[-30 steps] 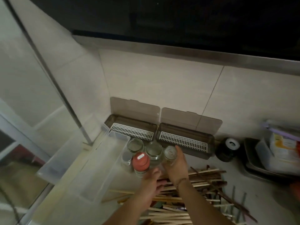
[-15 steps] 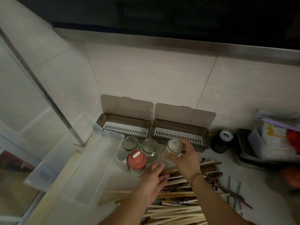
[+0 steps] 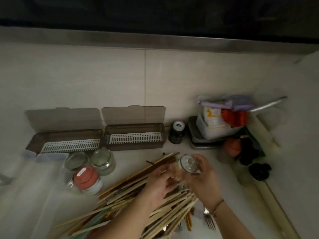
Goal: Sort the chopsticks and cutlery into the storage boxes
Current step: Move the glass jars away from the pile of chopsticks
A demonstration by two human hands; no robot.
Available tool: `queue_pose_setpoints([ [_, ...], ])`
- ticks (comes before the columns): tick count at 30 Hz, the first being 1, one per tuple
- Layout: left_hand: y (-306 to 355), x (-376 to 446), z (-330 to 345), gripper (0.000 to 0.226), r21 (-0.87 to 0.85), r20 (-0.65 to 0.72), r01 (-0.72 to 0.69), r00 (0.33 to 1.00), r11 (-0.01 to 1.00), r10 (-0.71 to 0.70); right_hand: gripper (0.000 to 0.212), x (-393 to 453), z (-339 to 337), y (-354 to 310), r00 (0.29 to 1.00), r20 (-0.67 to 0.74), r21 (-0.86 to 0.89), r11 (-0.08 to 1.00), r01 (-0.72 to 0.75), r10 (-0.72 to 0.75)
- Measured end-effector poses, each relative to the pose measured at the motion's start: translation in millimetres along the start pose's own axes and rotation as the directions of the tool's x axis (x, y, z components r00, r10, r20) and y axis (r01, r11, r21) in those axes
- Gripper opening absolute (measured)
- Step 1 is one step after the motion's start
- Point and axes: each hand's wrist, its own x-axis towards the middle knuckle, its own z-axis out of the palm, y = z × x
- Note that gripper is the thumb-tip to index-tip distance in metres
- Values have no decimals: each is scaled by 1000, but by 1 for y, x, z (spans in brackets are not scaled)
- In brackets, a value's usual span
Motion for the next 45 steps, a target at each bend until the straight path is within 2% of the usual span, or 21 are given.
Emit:
queue_pose_setpoints([
  [5, -31, 22, 53, 20, 137, 78, 119, 988, 983, -130, 48, -6, -66, 41, 971, -212, 29, 993, -110, 114],
  [8, -51, 28, 84, 28, 246, 134, 137, 976, 960, -174, 53, -16, -97, 65, 919, -342, 74, 980, -184, 198],
  [10, -62, 29, 104, 34, 293, 183, 191, 950, 937, -251, 61, -20, -115, 76, 876, -411, 122, 967, -222, 253],
  [13, -77, 31, 128, 49, 281, 246, 324, 886, 903, -394, 71, -25, -138, 92, 835, -463, 141, 955, -261, 297],
  [18, -104, 39, 156, 82, 228, 319, 449, 804, 864, -502, 52, -24, -161, 115, 794, -519, 40, 937, -347, 316],
  [20, -113, 39, 169, 88, 260, 335, 465, 779, 846, -531, 52, -22, -165, 128, 784, -515, 51, 925, -377, 348],
  [24, -124, 36, 183, 86, 306, 315, 482, 762, 821, -565, 54, -20, -168, 136, 747, -537, 99, 909, -406, 392],
  [28, -130, 35, 180, 84, 306, 294, 486, 770, 819, -566, 53, -20, -172, 132, 757, -514, 151, 912, -383, 403],
  [34, -122, 29, 173, 61, 258, 268, 478, 799, 839, -538, 51, -18, -167, 136, 750, -549, 102, 920, -378, 369],
  [38, -118, 24, 152, 41, 323, 146, 412, 868, 852, -475, 61, -24, -161, 147, 733, -582, 142, 931, -335, 353],
  [40, -107, 16, 134, 25, 320, 118, 347, 909, 882, -400, 63, -46, -159, 148, 768, -526, 116, 925, -360, 365],
  [41, -97, 11, 121, 18, 293, 99, 309, 932, 905, -350, 57, -48, -158, 143, 734, -539, 124, 901, -416, 413],
  [42, -86, 7, 105, 13, 254, 75, 268, 953, 930, -295, 43, -56, -165, 149, 665, -645, 82, 899, -430, 377],
  [43, -72, 2, 89, 10, 208, 50, 224, 970, 952, -239, 27, -43, -166, 167, 544, -708, 168, 856, -490, 450],
  [44, -58, -3, 72, 9, 164, 19, 182, 982, 970, -187, 35, -22, -167, 188, 335, -826, 280, 846, -454, 454],
  [45, -42, -9, 55, 9, 131, -23, 143, 990, 981, -142, 50, -6, -151, 186, 244, -836, 365, 830, -421, 491],
])
